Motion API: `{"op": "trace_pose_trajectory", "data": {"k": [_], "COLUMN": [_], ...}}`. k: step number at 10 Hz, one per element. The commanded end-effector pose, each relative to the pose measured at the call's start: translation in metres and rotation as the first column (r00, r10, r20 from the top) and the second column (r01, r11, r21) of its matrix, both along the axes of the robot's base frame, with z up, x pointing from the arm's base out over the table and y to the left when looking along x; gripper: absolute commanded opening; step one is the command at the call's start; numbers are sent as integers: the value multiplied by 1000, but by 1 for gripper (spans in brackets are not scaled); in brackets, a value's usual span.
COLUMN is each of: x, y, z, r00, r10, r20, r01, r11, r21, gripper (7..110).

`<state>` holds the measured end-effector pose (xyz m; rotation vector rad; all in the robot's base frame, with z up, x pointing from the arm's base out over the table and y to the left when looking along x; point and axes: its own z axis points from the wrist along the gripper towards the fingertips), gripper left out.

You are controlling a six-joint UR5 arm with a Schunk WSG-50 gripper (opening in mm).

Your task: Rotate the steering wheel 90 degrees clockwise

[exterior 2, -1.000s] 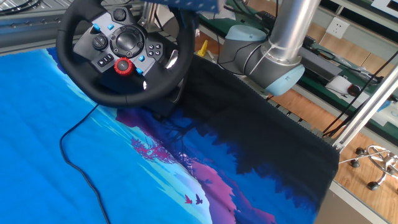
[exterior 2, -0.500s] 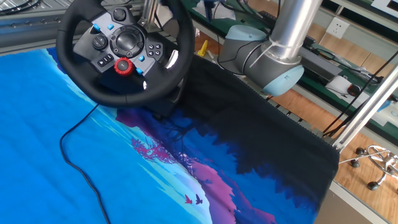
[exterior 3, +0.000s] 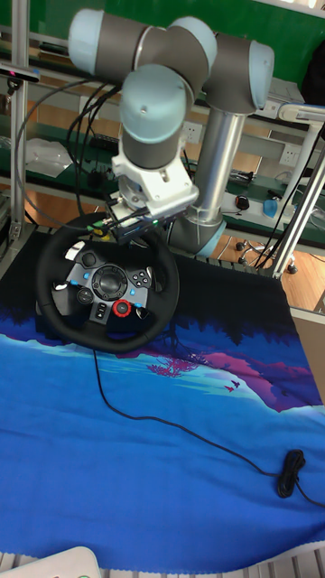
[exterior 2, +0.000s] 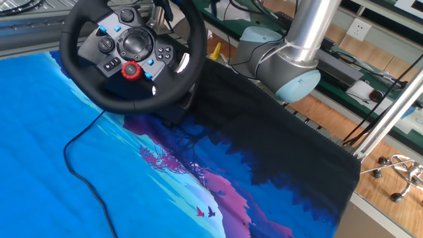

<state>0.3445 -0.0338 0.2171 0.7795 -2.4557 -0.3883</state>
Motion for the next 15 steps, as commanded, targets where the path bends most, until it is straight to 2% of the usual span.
{"op": "trace_pose_trajectory", "data": {"k": [1,3,4,6,7,11,12,15], "x": [3,2,1,-1,-5,-2,1,10], "y": [0,4,6,11,17,38,42,50], "z": [-1,-3,-4,-4,-1,-9,-14,-18], "r00": [999,998,998,998,999,1000,1000,1000], "r10": [24,29,35,35,34,13,5,-5], "r20": [42,54,56,48,24,15,17,20], "r01": [-28,-36,-43,-42,-38,-16,-9,1], "r11": [994,990,987,984,981,980,980,978], "r21": [107,138,154,172,192,200,198,211], "gripper": [66,66,22,22,22,22,7,7]}}
